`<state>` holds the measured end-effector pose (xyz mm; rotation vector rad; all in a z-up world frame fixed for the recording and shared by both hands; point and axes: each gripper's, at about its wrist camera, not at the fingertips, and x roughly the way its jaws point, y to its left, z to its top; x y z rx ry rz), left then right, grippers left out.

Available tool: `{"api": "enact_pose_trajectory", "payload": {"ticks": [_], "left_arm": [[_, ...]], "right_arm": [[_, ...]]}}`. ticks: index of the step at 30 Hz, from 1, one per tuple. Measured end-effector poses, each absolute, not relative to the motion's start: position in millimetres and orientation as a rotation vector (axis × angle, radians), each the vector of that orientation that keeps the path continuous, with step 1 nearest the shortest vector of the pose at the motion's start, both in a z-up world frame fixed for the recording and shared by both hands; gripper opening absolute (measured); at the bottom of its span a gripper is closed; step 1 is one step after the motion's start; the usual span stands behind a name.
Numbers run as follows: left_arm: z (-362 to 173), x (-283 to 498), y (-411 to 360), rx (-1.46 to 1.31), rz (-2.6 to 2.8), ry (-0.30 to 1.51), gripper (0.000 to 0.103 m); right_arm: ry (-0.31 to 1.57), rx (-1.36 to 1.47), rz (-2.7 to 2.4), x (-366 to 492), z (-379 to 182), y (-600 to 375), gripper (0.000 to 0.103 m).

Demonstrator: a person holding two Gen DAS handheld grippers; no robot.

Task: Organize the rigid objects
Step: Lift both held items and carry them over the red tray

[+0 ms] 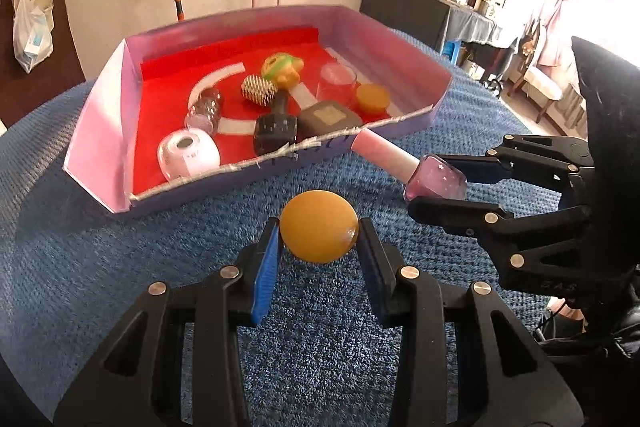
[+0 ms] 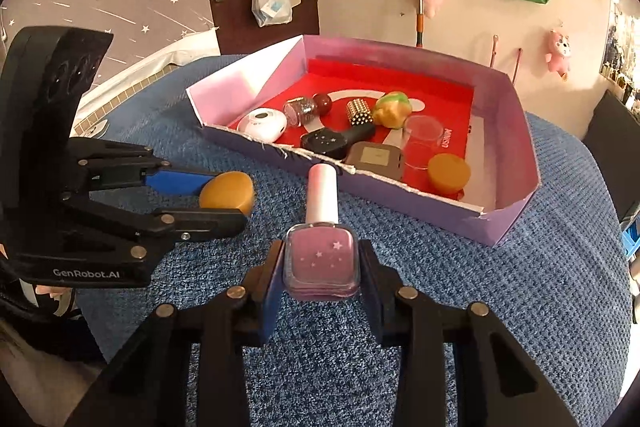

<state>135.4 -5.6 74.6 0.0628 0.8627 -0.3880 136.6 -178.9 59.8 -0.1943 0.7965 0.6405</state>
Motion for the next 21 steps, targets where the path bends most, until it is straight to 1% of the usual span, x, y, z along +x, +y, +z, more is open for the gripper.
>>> {"api": "enact_pose_trajectory", "payload": {"ticks": [5, 11, 16, 21], "left_arm": [[100, 143, 4, 0.062, -0.374, 0.82, 0.036], [129, 191, 19, 0.105, -0.325, 0.82, 0.036], [131, 247, 32, 0.13, -0.27, 0.893, 0.036], [118, 290, 35, 0.179, -0.235, 0.984, 0.036]], "right_arm": [[0.755, -0.18, 0.636, 137, 77, -184, 0.038], [0.705, -0.179, 0.61, 167, 115, -186, 0.038], [0.729, -0.226, 0.547, 222, 129, -178, 0.038], [0.812, -0.273, 0.505, 280, 122, -167, 0.038]]}}
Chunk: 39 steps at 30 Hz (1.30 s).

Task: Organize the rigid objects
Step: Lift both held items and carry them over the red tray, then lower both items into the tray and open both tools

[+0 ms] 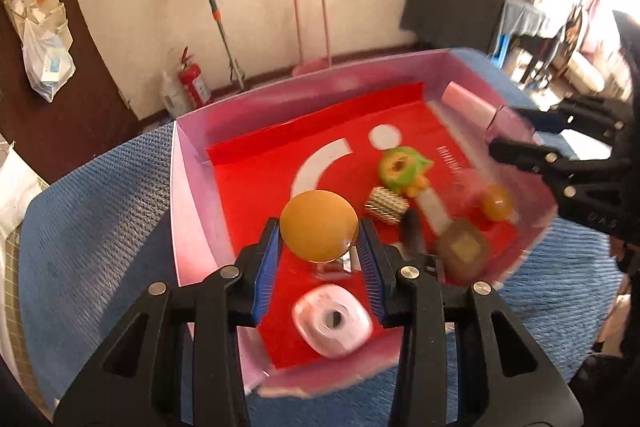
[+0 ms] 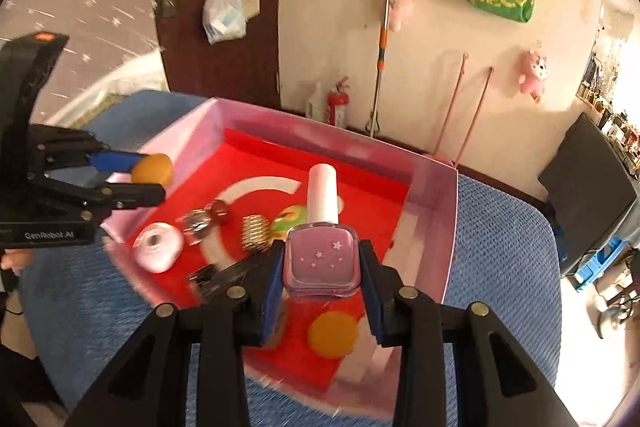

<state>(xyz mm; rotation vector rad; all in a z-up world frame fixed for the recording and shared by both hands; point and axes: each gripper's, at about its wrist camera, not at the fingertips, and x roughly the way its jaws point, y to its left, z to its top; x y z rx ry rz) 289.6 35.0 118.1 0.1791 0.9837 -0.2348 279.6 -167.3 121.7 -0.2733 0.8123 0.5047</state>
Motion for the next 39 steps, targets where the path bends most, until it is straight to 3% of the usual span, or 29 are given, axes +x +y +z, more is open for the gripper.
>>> {"api": "enact_pose_trajectory", "payload": {"ticks": [21, 39], "left_arm": [[63, 350, 19, 0.282, -0.17, 1.228, 0.036], [55, 362, 25, 0.26, -0.152, 1.249, 0.037]], "right_arm": [[1.122, -0.481, 0.401, 370, 59, -131, 0.038], [1.174, -0.489, 0.399, 383, 44, -134, 0.038]]}}
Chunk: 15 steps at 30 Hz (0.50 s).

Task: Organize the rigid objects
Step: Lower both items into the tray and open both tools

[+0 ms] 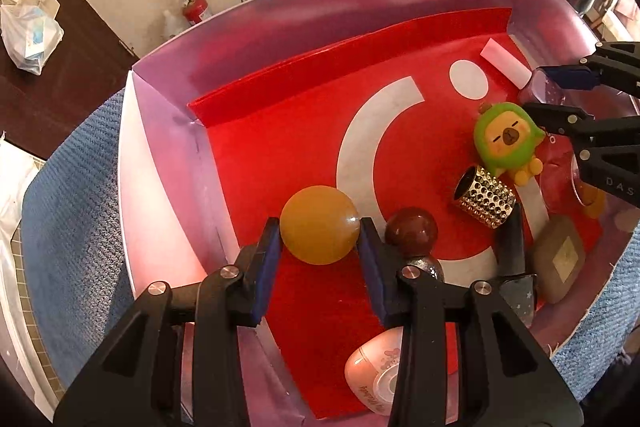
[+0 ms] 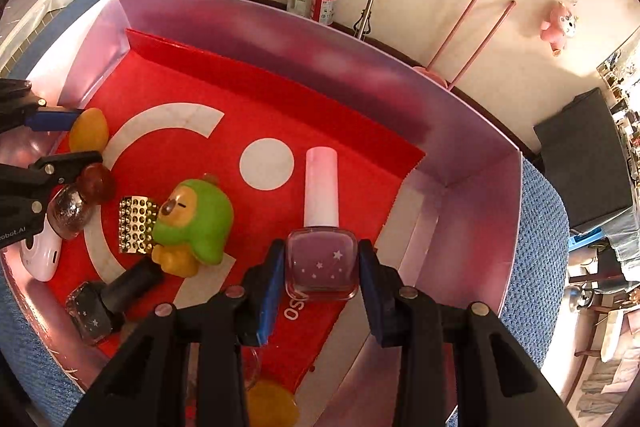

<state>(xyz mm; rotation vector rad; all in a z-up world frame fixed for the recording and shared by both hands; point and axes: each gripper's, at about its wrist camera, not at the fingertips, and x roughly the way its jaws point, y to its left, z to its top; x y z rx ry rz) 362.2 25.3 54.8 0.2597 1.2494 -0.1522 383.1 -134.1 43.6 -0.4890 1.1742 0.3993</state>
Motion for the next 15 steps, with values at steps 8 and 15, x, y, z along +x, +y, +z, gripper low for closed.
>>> {"api": "enact_pose_trajectory", "payload": {"ticks": [8, 15], "left_arm": [[49, 369, 38, 0.247, -0.158, 1.251, 0.037], [51, 366, 39, 0.24, -0.158, 1.248, 0.039]], "right_arm": [[1.172, -0.495, 0.396, 384, 46, -131, 0.038], [1.169, -0.494, 0.406, 379, 47, -127, 0.048]]}}
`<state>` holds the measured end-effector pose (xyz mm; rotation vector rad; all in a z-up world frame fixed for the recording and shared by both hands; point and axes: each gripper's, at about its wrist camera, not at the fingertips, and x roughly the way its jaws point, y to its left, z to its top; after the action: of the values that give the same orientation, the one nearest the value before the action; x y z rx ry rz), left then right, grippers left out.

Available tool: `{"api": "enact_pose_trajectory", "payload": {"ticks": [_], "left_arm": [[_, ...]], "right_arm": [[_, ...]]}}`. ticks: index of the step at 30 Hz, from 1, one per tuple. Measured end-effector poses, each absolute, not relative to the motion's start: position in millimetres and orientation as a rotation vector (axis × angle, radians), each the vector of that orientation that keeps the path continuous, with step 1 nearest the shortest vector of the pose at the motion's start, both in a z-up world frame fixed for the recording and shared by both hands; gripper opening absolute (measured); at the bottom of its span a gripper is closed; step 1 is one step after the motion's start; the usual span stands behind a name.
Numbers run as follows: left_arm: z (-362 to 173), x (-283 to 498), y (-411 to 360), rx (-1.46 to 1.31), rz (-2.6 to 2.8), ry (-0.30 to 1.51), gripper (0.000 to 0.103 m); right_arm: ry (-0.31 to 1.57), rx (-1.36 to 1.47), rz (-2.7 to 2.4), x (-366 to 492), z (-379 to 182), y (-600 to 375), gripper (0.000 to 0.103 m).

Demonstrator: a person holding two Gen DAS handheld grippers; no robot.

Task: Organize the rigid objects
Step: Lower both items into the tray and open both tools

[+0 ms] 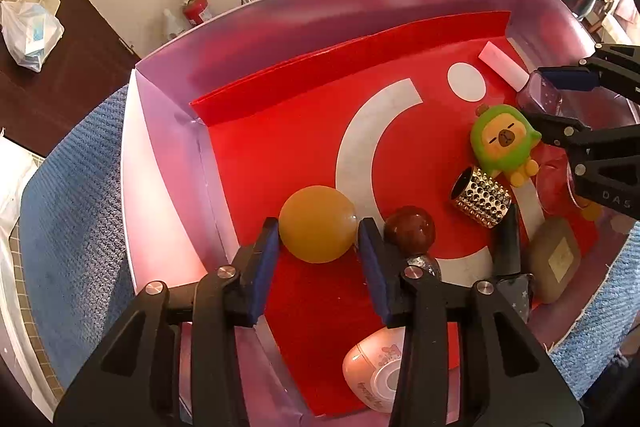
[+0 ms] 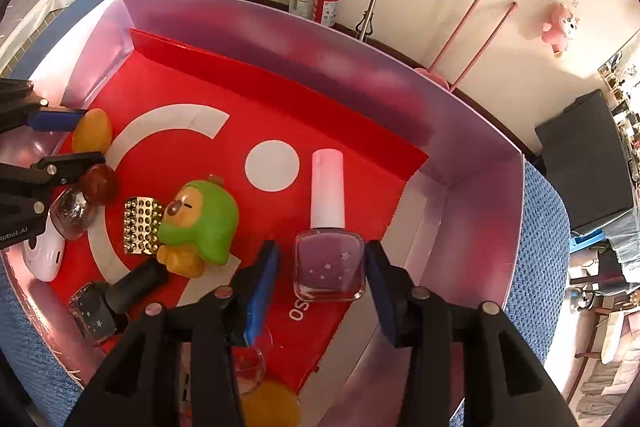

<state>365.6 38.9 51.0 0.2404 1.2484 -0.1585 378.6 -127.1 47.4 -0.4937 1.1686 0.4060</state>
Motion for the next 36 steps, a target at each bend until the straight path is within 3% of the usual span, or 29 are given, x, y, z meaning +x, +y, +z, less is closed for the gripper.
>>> {"api": "enact_pose_trajectory", "payload": {"ticks": [7, 13, 16, 19, 32, 34, 36], "left_arm": [[58, 360, 35, 0.238, -0.159, 1.235, 0.047], [66, 358, 35, 0.223, -0.155, 1.218, 0.049], [76, 351, 37, 0.209, -0.142, 1.188, 0.061], [86, 345, 40, 0.188, -0.148, 1.155, 0.061], [129, 294, 49, 0.085, -0.19, 0.998, 0.062], [134, 288, 52, 0.067, -0.195, 0.967, 0.072], [142, 279, 55, 0.042, -0.199, 0.919, 0.074]], "right_arm": [[1.15, -0.493, 0.407, 376, 53, -125, 0.057], [1.138, -0.499, 0.402, 374, 59, -127, 0.057], [1.128, -0.49, 0.401, 372, 66, -129, 0.058], [1.108, -0.468, 0.402, 370, 74, -134, 0.064], [1.004, -0.364, 0.44, 342, 118, -150, 0.074], [0.975, -0.332, 0.449, 334, 127, -153, 0.082], [0.947, -0.298, 0.462, 325, 136, -157, 0.082]]}}
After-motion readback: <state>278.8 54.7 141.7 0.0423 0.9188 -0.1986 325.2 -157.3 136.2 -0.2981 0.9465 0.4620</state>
